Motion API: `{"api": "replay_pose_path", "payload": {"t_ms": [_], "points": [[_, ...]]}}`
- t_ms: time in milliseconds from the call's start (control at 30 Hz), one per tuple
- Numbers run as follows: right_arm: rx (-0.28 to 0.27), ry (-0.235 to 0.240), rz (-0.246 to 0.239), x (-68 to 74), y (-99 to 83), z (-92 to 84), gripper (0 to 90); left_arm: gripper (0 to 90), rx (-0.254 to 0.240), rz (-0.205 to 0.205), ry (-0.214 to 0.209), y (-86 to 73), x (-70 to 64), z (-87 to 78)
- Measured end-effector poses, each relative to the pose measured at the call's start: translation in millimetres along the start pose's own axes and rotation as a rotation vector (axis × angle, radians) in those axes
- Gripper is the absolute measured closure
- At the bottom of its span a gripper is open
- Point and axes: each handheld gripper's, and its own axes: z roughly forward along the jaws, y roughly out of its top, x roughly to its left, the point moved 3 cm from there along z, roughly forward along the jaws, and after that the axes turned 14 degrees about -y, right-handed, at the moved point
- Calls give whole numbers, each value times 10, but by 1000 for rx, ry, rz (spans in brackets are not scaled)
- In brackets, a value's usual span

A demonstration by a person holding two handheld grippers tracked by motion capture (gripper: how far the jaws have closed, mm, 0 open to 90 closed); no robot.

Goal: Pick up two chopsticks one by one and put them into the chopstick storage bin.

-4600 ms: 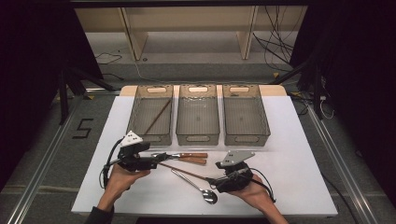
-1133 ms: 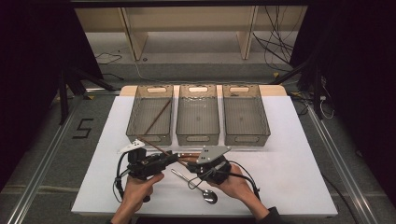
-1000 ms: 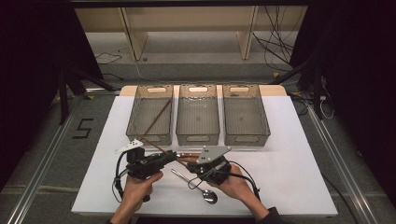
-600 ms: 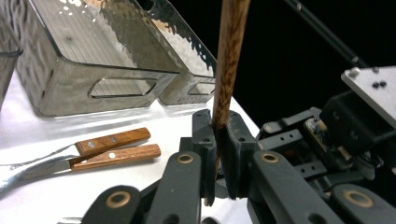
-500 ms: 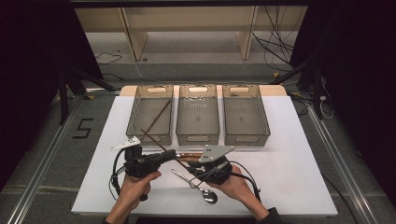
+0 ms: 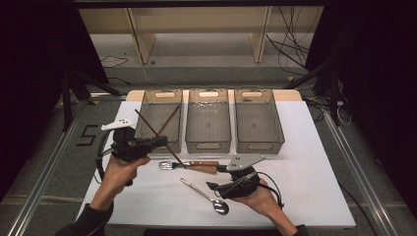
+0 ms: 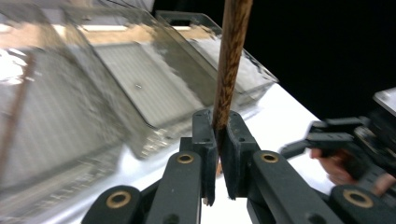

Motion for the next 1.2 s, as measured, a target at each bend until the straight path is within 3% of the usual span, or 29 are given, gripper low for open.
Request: {"api": "replay_pose_path", "payload": {"t_ms": [333,567,767,867,1200], "points": [[-19,-22,51,-104,-140,-158,310,846,68,27,113,527,274,-129],[-23,-29,70,-128,-181,-213,285,846,135,46,217,733,489,-101],[-17,-29,70,-130,-210,-225,272,846,216,62,299,835,693,-14],[-20,-31,67,-130,-218,-233,265,846,248,44,326,848,827,31],[-17,-29,73,-142,-252,-255,260,846,313,0,347,739,1081,203]]}}
